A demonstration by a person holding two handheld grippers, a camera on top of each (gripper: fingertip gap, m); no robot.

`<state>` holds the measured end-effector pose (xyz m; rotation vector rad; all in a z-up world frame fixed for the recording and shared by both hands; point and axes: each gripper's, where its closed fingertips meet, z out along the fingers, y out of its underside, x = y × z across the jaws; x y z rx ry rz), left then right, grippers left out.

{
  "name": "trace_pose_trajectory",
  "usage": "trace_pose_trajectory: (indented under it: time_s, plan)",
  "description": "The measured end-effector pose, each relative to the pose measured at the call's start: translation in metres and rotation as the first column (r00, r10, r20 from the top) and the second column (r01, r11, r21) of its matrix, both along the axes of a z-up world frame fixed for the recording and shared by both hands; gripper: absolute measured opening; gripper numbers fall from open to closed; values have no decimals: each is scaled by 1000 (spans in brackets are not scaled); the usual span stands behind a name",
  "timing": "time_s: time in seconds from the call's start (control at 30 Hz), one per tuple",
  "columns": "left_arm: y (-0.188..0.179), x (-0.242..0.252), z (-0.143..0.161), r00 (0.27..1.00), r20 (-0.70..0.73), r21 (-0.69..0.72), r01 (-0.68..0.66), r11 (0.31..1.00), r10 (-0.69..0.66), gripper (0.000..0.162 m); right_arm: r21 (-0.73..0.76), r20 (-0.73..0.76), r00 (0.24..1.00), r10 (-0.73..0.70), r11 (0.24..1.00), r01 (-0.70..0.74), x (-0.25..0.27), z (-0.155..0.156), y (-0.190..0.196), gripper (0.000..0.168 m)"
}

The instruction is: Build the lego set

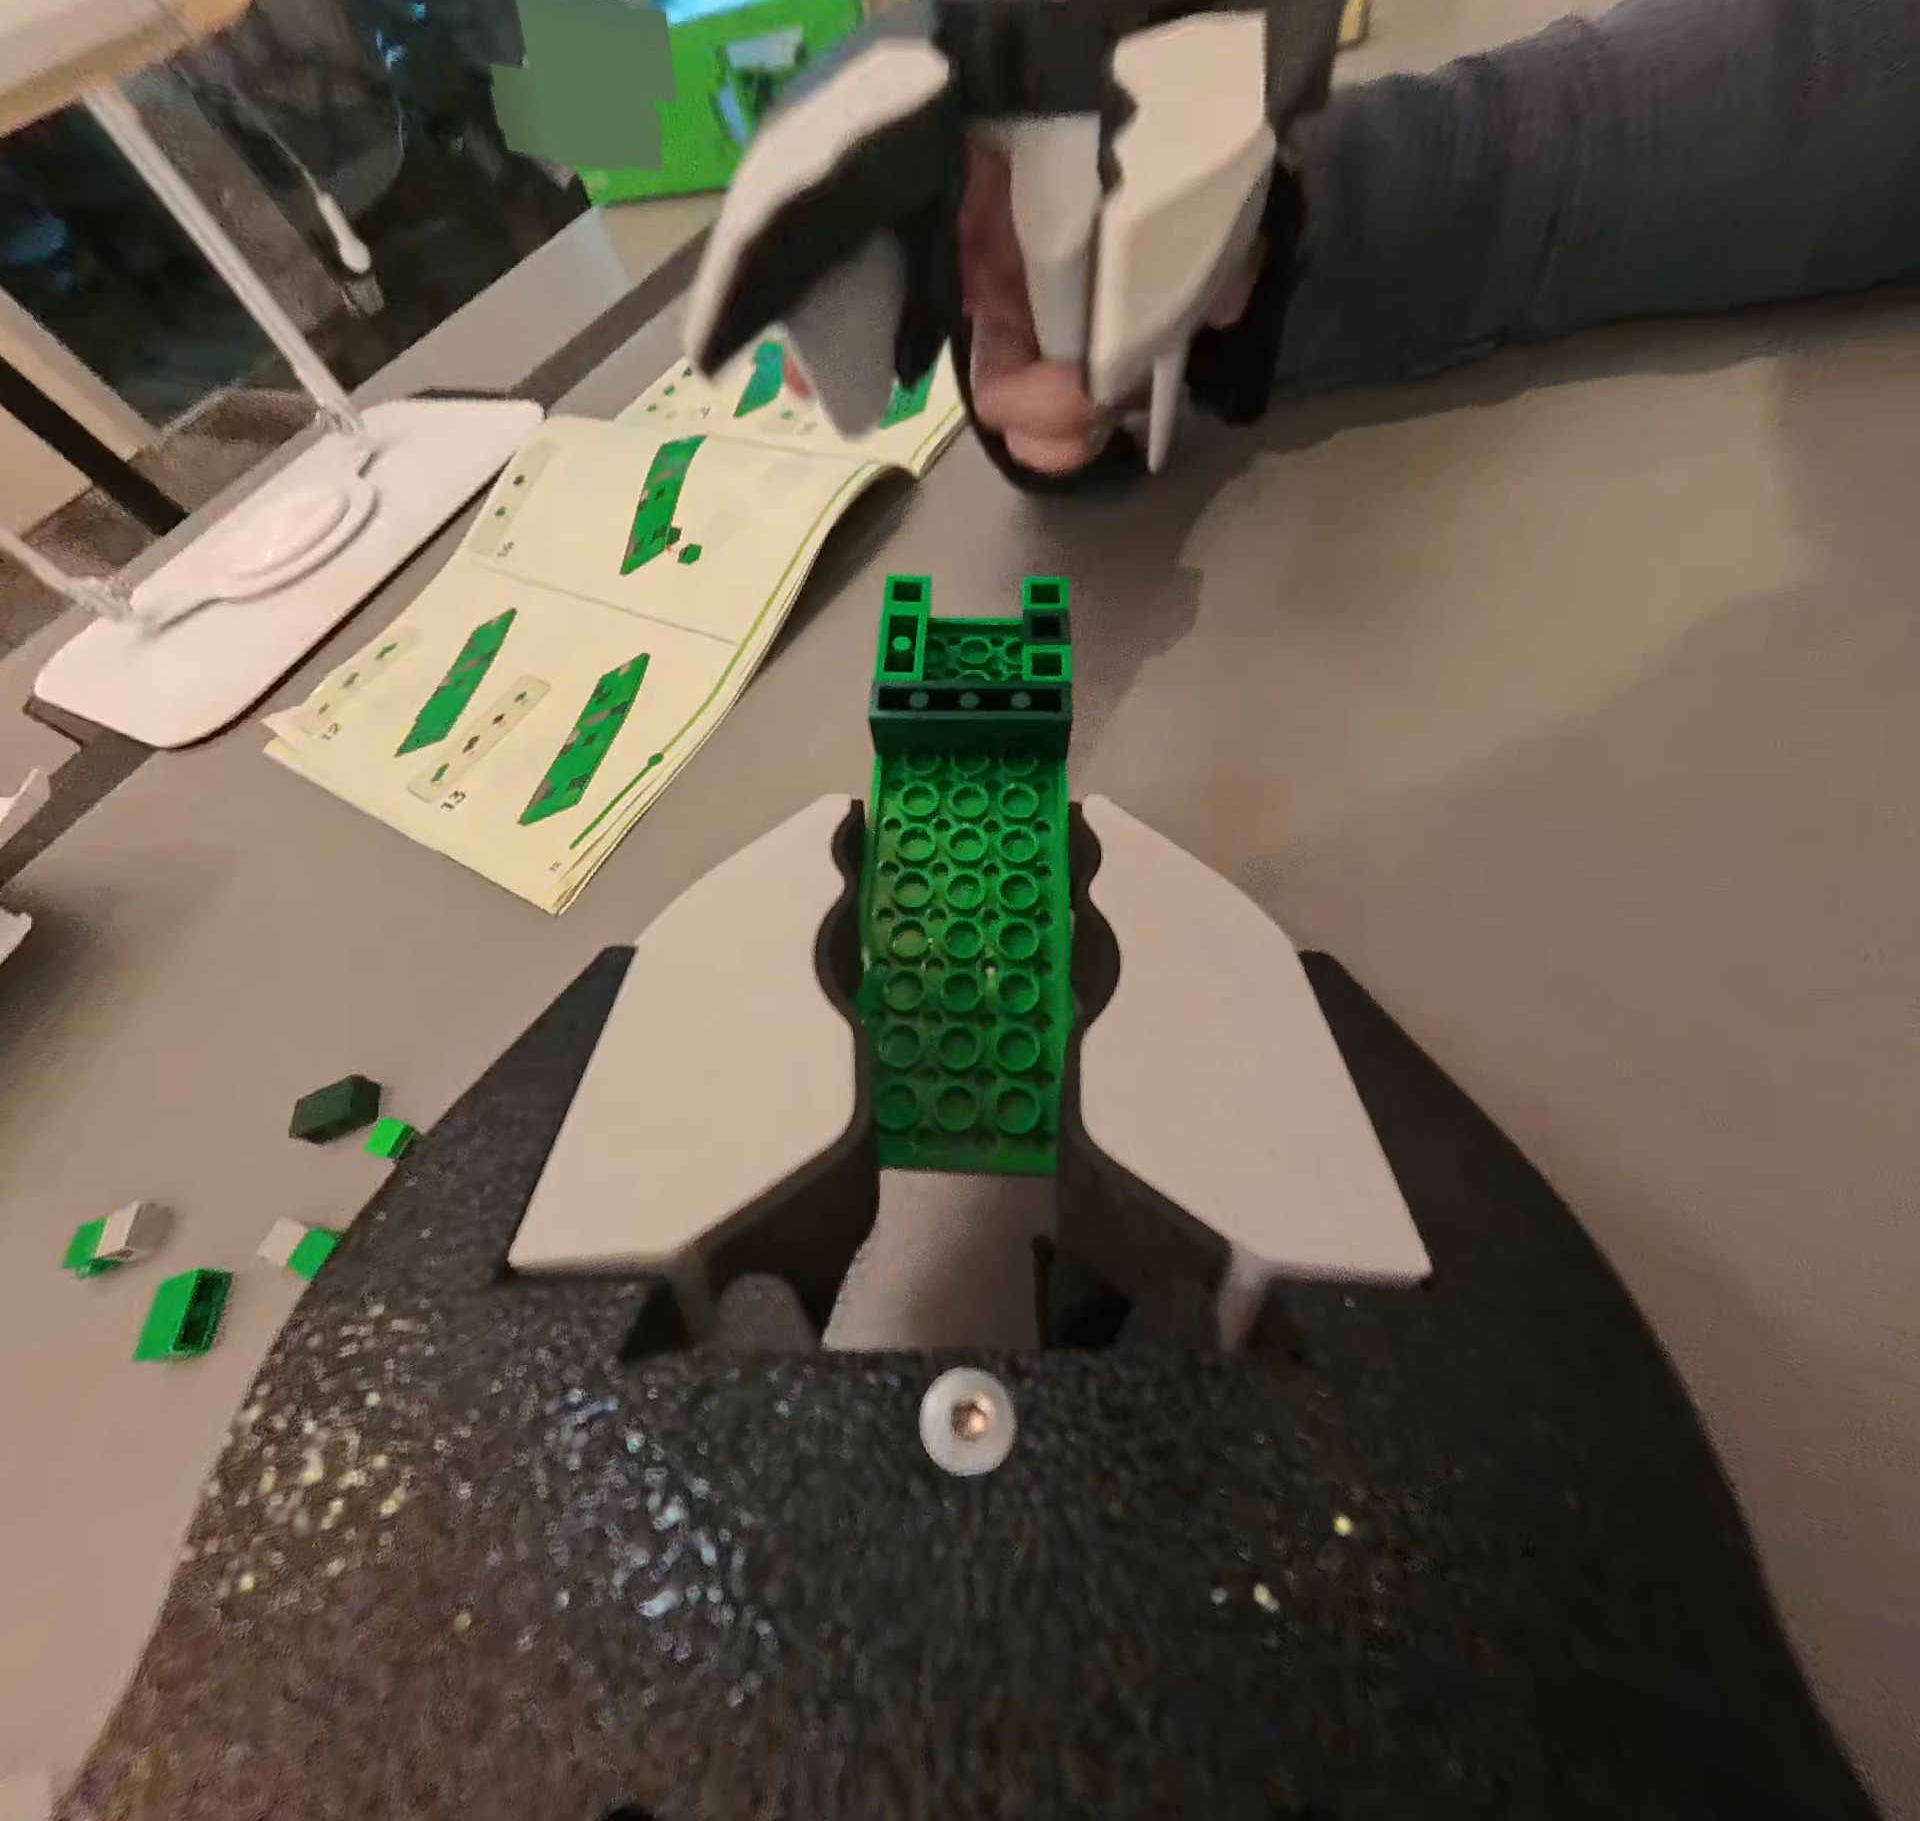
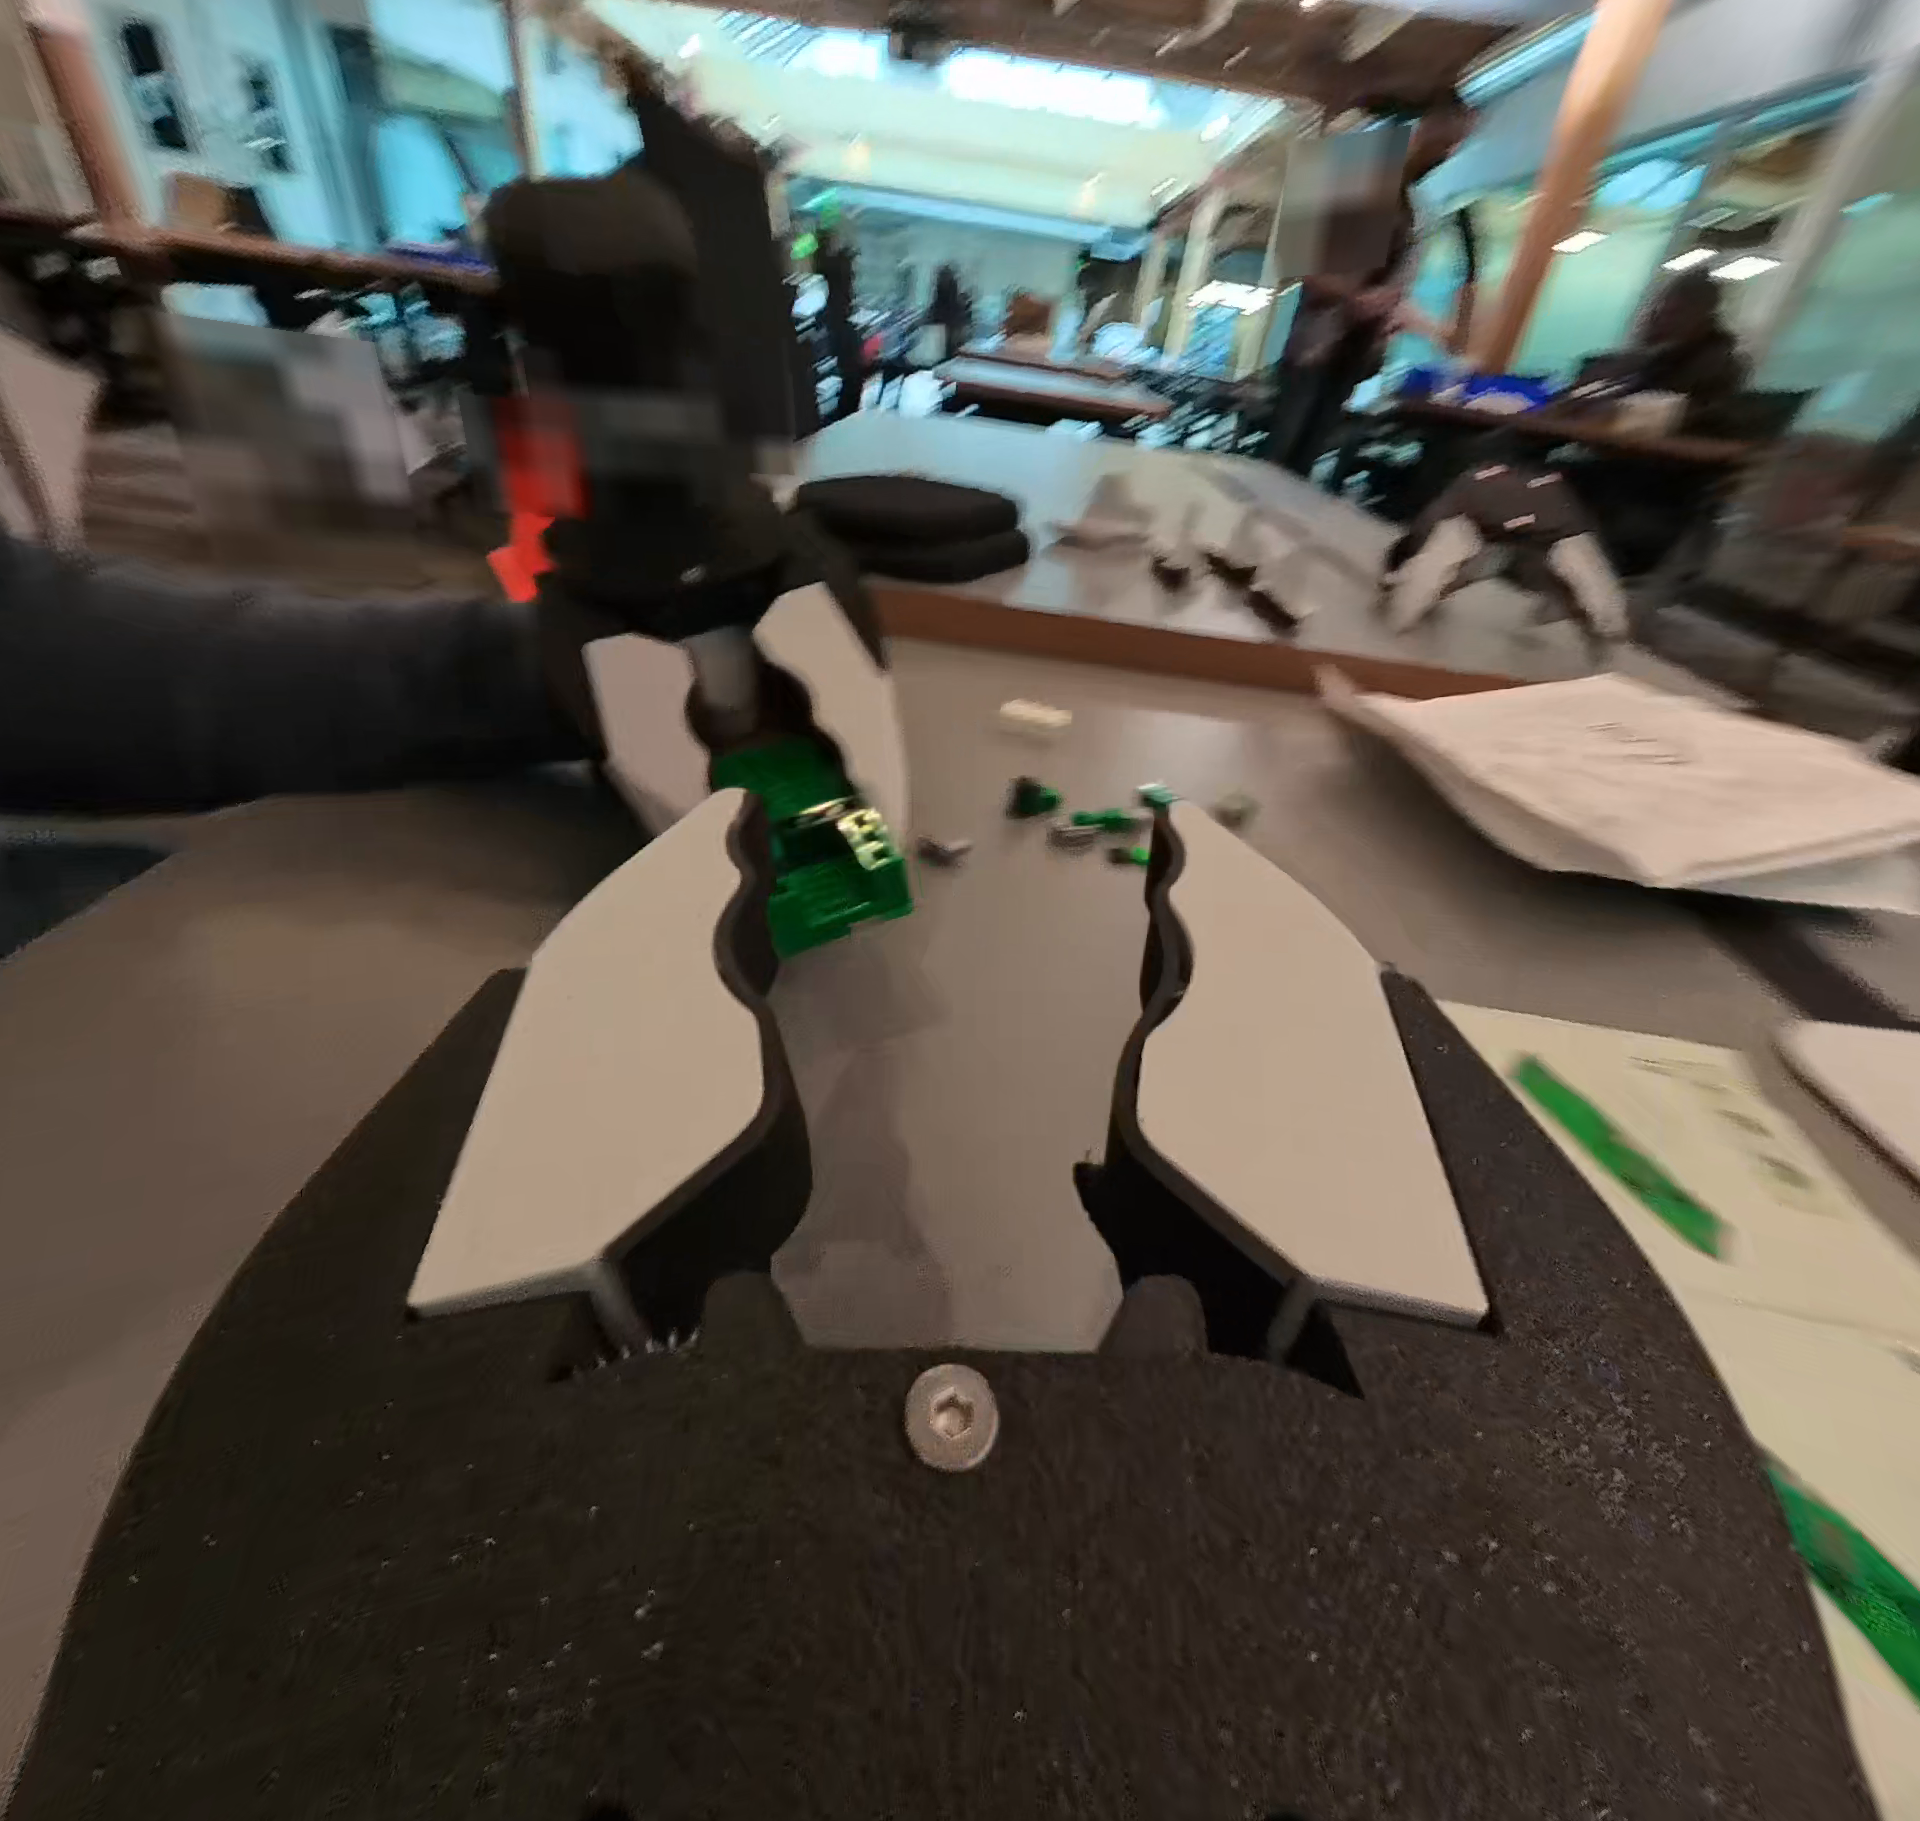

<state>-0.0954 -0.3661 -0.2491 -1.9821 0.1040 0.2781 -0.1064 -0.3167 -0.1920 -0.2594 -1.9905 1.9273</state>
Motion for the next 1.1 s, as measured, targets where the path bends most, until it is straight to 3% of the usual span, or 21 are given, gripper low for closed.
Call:
trace_pose_trajectory:
  time_s: [0.1, 0.17, 0.27, 0.4, 0.47, 0.53, 0.6, 0.67, 1.03, 1.1]
  plan:
    - [-4, 6, 5, 999, 22, 54, 48, 997, -49, 36, 43, 114, 977, 183, 981, -189, 21, -14, -27, 68]
    - [-2, 7, 7, 998, 32, 68, 56, 996, -59, 36, 39, 135, 963, 233, 970, -240, 26, -15, -36, 68]
    - [-2, -1, 2, 1000, 4, 33, 7, 999, -7, 36, 53, 172, 957, 234, 968, -247, 24, -19, -38, 60]
    - [-7, -18, 5, 980, -158, 17, -116, 993, 117, 36, -85, 338, 922, 189, 982, -169, 6, -12, -28, 45]
    - [-8, -21, 8, 964, -226, 25, -140, 990, 142, 36, -141, 526, 833, 172, 983, -114, -8, -18, -24, 41]
    - [-8, -21, 10, 958, -247, 33, -143, 989, 147, 36, -173, 701, 681, 214, 977, -129, -9, -28, -26, 35]
    - [-7, -20, 12, 956, -256, 42, -139, 989, 145, 36, -248, 789, 538, 296, 955, -160, -3, -33, -30, 28]
    - [-6, -18, 12, 957, -258, 49, -126, 991, 135, 36, -297, 821, 463, 335, 942, -155, -2, -35, -32, 24]
    - [2, -14, 9, 964, -241, 54, -106, 993, 116, 36, -298, 839, 412, 355, 934, -197, 4, -38, -35, 7]
    - [1, -16, 12, 963, -233, 83, -117, 990, 133, 48, -311, 844, 397, 361, 932, -187, 3, -38, -33, 7]
